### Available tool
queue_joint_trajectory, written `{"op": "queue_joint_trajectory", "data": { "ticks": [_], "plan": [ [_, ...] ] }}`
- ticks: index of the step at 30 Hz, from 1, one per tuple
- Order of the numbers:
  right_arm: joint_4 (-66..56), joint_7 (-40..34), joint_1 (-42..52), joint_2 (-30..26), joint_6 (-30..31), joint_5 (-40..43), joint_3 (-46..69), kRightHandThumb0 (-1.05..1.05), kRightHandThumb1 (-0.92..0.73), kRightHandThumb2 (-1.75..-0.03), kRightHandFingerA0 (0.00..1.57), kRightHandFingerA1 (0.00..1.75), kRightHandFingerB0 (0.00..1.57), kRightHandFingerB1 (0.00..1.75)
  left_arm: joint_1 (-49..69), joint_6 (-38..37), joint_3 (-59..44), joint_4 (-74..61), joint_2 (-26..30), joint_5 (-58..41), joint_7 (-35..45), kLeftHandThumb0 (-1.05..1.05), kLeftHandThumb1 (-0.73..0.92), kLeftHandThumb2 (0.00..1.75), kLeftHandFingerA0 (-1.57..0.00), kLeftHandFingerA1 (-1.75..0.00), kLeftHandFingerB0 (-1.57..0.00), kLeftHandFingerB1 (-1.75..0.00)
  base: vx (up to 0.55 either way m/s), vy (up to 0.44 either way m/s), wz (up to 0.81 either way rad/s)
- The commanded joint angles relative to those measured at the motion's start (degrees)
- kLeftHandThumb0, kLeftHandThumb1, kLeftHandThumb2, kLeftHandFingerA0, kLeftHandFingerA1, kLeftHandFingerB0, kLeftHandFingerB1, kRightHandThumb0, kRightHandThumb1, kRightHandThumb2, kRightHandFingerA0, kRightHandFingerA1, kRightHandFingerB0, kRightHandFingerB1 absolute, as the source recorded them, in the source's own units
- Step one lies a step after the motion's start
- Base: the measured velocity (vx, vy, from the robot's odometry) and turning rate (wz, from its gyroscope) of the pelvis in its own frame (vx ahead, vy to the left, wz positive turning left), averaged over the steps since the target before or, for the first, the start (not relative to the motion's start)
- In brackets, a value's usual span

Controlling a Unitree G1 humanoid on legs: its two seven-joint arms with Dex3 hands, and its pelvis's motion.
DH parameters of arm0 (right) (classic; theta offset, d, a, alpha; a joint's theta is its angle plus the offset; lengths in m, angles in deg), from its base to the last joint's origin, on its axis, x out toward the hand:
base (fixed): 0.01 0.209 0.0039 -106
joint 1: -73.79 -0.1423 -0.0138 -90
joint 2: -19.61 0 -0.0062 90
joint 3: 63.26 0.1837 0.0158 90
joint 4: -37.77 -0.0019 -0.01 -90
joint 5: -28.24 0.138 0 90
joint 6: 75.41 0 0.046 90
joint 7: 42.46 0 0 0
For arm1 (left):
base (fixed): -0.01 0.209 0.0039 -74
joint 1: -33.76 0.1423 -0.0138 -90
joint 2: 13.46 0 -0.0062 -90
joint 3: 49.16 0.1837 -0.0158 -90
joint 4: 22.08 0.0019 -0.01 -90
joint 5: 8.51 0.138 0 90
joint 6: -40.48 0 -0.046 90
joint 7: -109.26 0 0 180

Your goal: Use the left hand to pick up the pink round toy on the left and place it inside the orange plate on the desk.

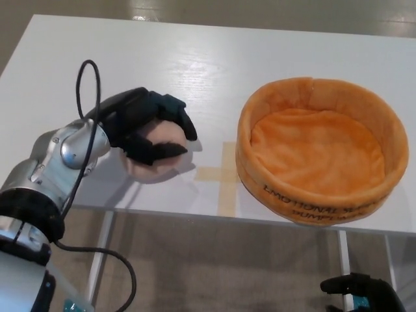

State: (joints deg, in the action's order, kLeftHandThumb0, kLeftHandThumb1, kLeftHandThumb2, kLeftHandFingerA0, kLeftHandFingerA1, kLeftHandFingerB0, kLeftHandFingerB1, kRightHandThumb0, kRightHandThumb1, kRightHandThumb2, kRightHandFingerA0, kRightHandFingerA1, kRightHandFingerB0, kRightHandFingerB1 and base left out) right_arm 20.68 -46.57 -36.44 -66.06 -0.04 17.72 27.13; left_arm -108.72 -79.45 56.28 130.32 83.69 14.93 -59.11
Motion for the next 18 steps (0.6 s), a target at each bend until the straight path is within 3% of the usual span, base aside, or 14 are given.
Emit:
{"op": "queue_joint_trajectory", "data": {
  "ticks": [1, 2, 5, 6, 11, 12, 13, 15, 16, 17, 18],
  "plan": [
    [0.26, 0.69, 0.13, -0.17, 0.54, 0.08, -0.25, -0.15, -0.60, -0.62, 0.72, 0.94, 0.65, 0.78, -3.04, -0.80, -2.42, -0.94, 0.02, -2.41, -0.98, -0.20, 0.79, 0.69, -0.86, -1.29, -0.82, -0.88, 0.00, 0.000, 0.00],
    [0.25, 0.72, 0.13, -0.15, 0.40, 0.12, -0.25, -0.14, -0.58, -0.64, 0.75, 0.96, 0.65, 0.79, -4.55, -0.19, -3.21, -1.91, 0.03, -2.59, -0.91, -0.23, 0.80, 0.70, -0.92, -1.35, -0.83, -0.84, 0.00, 0.000, 0.00],
    [0.27, 0.68, 0.08, -0.10, 0.28, 0.08, -0.30, -0.15, -0.59, -0.62, 0.77, 1.00, 0.68, 0.81, -6.95, 0.98, -4.87, -3.54, -0.45, -4.10, 0.39, -0.24, 0.78, 0.70, -0.94, -1.31, -0.84, -0.82, 0.00, 0.000, 0.00],
    [0.29, 0.61, 0.06, -0.11, 0.36, -0.01, -0.38, -0.20, -0.46, -0.85, 0.81, 0.94, 0.66, 0.80, -7.68, 1.67, -5.31, -4.50, -1.15, -4.64, 0.94, -0.22, 0.80, 0.69, -0.99, -1.12, -0.83, -0.81, 0.00, 0.000, 0.00],
    [0.37, 0.57, -0.42, -0.02, 0.83, -0.05, -0.48, -0.19, -0.47, -0.85, 0.79, 0.93, 0.65, 0.79, -9.84, 3.04, -6.12, -7.35, -3.31, -5.08, 1.61, -0.19, 0.79, 0.69, -0.98, -1.12, -0.85, -0.79, 0.00, 0.000, 0.00],
    [0.41, 0.68, -0.46, -0.01, 0.94, -0.06, -0.52, -0.20, -0.46, -0.85, 0.78, 0.92, 0.66, 0.80, -10.55, 3.49, -5.74, -8.12, -3.97, -4.56, 1.28, -0.23, 0.78, 0.69, -0.94, -1.23, -0.89, -0.71, 0.00, 0.000, 0.00],
    [0.45, 0.80, -0.50, 0.00, 1.03, -0.09, -0.57, -0.20, -0.46, -0.85, 0.78, 0.92, 0.66, 0.80, -11.24, 4.08, -5.27, -8.85, -4.55, -3.91, 0.91, -0.23, 0.78, 0.69, -0.94, -1.23, -0.89, -0.71, 0.00, 0.000, 0.00],
    [0.47, 0.50, -0.36, -0.01, 0.78, -0.46, -0.93, -0.20, -0.46, -0.85, 0.79, 0.92, 0.67, 0.80, -11.96, 4.76, -4.78, -9.30, -5.66, -3.57, 0.55, -0.22, 0.76, 0.70, -0.96, -1.17, -0.88, -0.78, 0.00, 0.000, 0.00],
    [0.49, 0.55, -0.22, 0.02, 0.62, -0.45, -0.99, -0.14, -0.60, -0.61, 0.76, 0.97, 0.69, 0.80, -12.57, 5.12, -4.27, -9.63, -6.67, -3.25, 0.35, -0.21, 0.76, 0.69, -1.02, -1.06, -0.86, -0.79, 0.00, 0.000, 0.00],
    [0.51, 0.69, -0.17, 0.05, 0.59, -0.32, -0.92, -0.14, -0.60, -0.61, 0.76, 0.97, 0.69, 0.80, -12.83, 5.17, -4.02, -9.74, -7.09, -3.08, 0.30, -0.21, 0.76, 0.69, -1.02, -1.06, -0.86, -0.79, 0.00, 0.000, 0.00],
    [0.49, 0.86, -0.17, 0.05, 0.67, -0.22, -0.90, -0.19, -0.46, -0.85, 0.74, 0.89, 0.64, 0.78, -13.57, 5.57, -3.40, -9.80, -8.28, -2.65, 0.09, -0.22, 0.78, 0.67, -1.00, -1.06, -0.85, -0.80, 0.00, 0.000, 0.00]
  ]
}}
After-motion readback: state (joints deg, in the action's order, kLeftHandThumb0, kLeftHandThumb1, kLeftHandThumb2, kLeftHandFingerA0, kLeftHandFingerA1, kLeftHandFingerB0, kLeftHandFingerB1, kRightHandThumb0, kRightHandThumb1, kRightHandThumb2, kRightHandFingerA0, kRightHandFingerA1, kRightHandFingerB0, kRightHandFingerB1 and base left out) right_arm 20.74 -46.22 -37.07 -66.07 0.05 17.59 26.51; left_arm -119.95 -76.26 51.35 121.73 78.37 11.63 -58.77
